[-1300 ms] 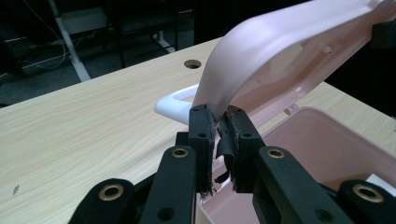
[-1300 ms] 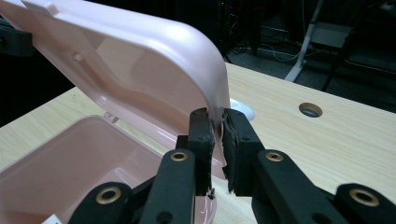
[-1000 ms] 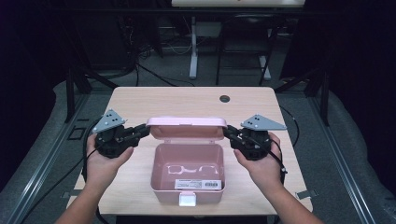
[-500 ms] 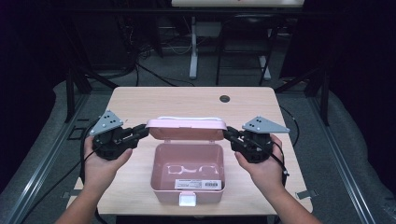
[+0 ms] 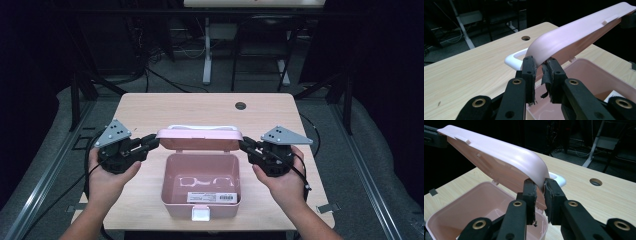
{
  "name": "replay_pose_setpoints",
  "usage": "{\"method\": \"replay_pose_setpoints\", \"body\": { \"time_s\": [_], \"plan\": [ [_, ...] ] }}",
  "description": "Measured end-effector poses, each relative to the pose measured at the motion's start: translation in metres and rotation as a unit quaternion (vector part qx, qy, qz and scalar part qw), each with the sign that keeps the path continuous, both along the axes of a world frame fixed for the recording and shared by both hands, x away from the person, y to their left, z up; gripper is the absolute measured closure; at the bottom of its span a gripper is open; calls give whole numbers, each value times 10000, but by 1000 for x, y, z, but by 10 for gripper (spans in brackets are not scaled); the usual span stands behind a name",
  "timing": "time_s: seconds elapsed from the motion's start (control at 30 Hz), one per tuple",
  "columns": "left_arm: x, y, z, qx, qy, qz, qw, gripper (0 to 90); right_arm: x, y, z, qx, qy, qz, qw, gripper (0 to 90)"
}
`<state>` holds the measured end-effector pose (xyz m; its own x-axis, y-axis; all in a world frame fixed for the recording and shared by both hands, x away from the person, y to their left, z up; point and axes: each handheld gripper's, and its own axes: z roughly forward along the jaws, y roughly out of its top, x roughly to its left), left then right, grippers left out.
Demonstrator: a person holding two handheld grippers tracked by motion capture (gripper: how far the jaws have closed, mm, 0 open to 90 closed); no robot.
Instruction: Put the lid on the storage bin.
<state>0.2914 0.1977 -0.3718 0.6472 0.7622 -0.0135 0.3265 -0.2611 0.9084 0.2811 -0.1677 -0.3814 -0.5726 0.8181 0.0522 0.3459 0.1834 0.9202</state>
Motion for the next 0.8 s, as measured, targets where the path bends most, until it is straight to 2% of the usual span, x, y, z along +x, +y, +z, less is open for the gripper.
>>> {"method": "replay_pose_setpoints", "body": {
  "time_s": [0.37,0.57,0.7,0.8],
  "plan": [
    [-4,0,-3,-82,13,-34,10000,772,-4,-3,-1,15,-23,92,10000,775],
    [-8,0,-4,-71,-9,-68,10000,769,-11,-7,-3,-7,-52,196,9998,755],
    [-9,0,-5,-99,-14,-78,9999,767,-17,-10,-5,85,39,299,9995,741],
    [-10,0,-5,-130,-7,-62,9999,755,-22,-12,-5,109,0,357,9993,733]
  ]
}}
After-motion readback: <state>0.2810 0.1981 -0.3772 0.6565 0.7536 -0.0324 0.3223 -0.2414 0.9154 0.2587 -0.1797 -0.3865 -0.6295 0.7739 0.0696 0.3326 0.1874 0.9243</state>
